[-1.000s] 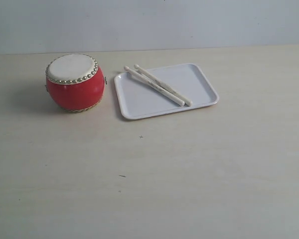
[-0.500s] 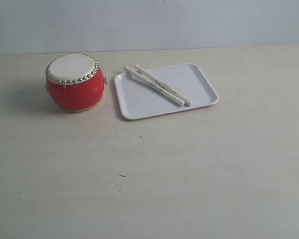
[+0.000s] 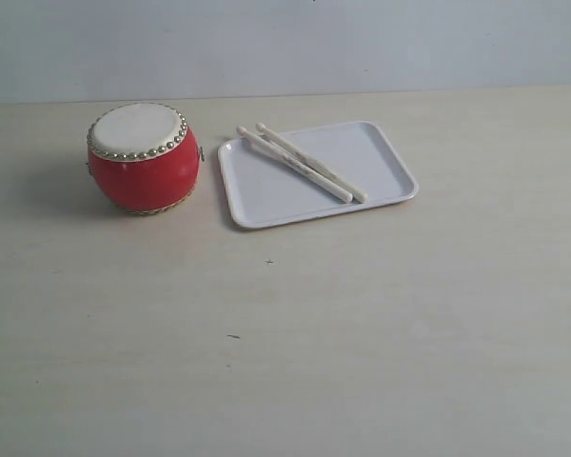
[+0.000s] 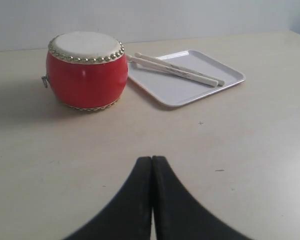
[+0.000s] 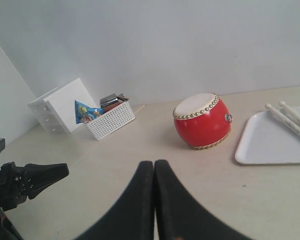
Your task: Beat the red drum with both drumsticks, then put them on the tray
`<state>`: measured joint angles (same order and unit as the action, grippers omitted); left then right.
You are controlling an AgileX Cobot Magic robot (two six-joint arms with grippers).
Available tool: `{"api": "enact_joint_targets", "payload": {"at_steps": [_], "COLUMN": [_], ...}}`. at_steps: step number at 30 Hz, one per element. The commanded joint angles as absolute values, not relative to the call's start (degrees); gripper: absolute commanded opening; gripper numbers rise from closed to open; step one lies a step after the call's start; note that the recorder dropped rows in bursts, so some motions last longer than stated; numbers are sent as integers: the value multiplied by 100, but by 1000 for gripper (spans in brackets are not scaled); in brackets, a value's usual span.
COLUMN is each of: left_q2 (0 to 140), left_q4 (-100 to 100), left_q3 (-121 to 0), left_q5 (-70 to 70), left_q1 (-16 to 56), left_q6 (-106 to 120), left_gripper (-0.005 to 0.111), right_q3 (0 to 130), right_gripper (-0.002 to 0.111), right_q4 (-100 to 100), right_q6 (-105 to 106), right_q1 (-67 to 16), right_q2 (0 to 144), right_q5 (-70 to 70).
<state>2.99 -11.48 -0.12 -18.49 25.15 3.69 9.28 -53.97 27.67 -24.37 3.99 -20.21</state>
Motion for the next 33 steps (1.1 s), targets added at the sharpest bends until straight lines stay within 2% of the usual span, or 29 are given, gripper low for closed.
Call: {"api": "enact_joint_targets", "payload": {"at_steps": [1,6,23,33], "left_q2": [253,0,0,0], "left_q4": [-1222,-1073,-1073,-1085], "left_q3": [0,0,0,0], "left_q5": [-1841,-2041,-2068,-2068], "left_q1": [2510,2299,100,10], "left_q6": [408,441,453,440], "left_gripper": [0,0,0,0], "right_q3": [892,892,892,892], "right_gripper": [0,0,0,0], "right_q4": [-5397,-5397,-5397,-5397], "right_q6": [2802,2802,2802,2802], "right_q1": [-2434,-2434,-2434,-2434], "right_q2": [370,370,370,370], "right_q5": [-2046,-2046,-2046,-2046]}}
